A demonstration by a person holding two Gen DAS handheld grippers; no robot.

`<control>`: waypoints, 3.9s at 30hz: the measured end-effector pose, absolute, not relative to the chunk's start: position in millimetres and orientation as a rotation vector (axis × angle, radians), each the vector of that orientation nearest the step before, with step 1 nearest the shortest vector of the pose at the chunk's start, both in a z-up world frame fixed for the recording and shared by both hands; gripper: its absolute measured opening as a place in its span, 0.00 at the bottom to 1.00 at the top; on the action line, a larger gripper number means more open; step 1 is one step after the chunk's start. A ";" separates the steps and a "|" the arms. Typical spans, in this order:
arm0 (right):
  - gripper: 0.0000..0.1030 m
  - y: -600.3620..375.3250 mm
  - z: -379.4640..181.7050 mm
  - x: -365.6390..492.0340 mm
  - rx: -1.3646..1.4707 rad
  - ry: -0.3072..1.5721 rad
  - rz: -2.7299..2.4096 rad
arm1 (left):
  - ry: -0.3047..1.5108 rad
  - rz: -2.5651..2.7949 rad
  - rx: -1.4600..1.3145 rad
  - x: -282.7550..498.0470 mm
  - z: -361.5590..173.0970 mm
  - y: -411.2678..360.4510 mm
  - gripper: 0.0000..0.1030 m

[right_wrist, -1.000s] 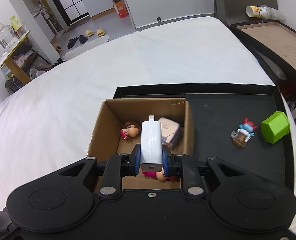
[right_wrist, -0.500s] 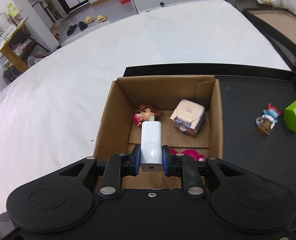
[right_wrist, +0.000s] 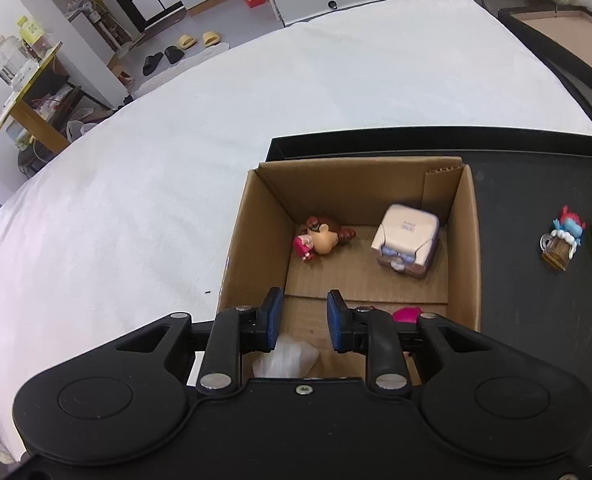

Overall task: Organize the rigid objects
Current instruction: 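Carry the white charger with the right gripper into the box and release, then move the right gripper to the green container and grasp it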

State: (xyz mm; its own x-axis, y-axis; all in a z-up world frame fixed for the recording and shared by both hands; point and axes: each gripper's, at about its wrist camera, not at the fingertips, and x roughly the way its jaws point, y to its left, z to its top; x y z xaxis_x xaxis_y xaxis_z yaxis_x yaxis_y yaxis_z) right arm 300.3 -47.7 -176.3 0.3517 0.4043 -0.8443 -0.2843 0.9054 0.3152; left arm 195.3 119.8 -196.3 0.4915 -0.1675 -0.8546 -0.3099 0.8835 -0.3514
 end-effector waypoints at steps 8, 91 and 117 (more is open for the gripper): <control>0.26 -69.6 -157.6 293.2 0.141 1.093 0.458 | 1.070 0.097 -0.495 195.9 -196.2 117.8 0.10; 0.79 -261.9 -204.0 389.6 -0.131 1.067 0.399 | 1.117 0.191 -0.383 207.5 -197.1 92.7 0.10; 0.47 -240.4 -223.4 389.6 -0.306 1.092 0.479 | 1.113 0.196 -0.345 207.7 -197.2 86.4 0.10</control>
State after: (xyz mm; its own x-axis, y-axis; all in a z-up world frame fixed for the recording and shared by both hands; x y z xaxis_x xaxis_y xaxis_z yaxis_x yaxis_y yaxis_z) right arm 389.6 -240.4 -223.4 0.3744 0.2193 -0.9010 -0.5138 0.8579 -0.0047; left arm 207.7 86.4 -197.2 0.4322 -0.0172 -0.9016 -0.3242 0.9300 -0.1732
